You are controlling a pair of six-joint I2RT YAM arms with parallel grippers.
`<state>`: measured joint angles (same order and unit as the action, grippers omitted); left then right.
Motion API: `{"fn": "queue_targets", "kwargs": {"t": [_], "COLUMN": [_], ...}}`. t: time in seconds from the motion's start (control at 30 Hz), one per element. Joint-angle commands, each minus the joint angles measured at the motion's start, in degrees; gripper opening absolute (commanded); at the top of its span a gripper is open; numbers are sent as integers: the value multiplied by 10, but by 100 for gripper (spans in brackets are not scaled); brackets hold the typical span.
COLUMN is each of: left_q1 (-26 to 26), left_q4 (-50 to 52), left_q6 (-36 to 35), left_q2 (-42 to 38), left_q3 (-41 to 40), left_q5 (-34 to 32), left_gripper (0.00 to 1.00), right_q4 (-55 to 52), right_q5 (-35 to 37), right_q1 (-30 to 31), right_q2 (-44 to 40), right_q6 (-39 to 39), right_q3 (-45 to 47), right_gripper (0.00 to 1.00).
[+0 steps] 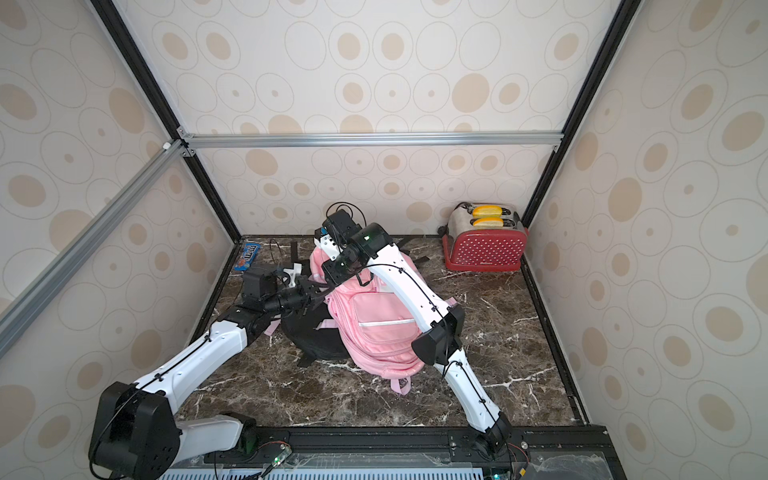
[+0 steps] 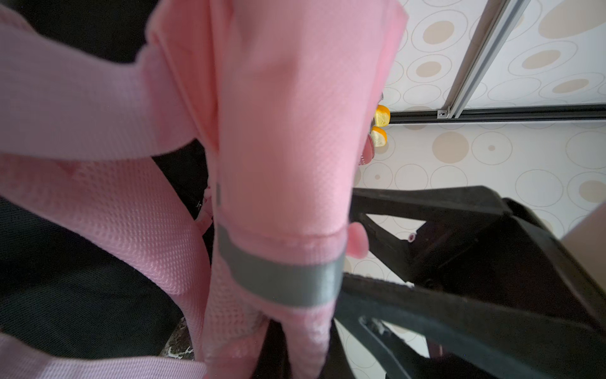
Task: Zip up the backpack
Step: Zip the zipper on the backpack.
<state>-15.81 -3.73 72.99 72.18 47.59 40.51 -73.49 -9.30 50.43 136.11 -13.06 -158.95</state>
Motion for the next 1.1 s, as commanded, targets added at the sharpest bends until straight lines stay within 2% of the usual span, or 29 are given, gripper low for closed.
{"fn": "queue_targets", "kwargs": {"t": [0.0,0.27,0.43,0.67,0.77,0.93,1.07], "left_q1": [-5,-5,-5,-5,-4,7,14], "left_q4": [-68,-78,-81,-73,-75,-66,-59], "left_q6": [21,25,24,18,15,13,11], "left_q2": [-27,-22,-19,-18,-18,-26,-31], "left_q3": [19,21,22,14,6,0,-6], "left_q5": [26,26,24,14,11,8,7], "left_gripper": [0,0,0,0,0,0,0], "right_q4": [0,-4,-2,8,67,267,333], "right_q5": [1,-1,-21,-99,-129,-217,-272], "right_q1": [-7,-13,-19,-23,-26,-67,-96], "right_q2": [17,20,14,-8,-47,-164,-192], "right_q6": [3,3,-2,-29,-53,-138,-172], "right_q3": [-16,-13,-8,11,87,349,421], "right_gripper": [43,18,12,10,10,10,11]}}
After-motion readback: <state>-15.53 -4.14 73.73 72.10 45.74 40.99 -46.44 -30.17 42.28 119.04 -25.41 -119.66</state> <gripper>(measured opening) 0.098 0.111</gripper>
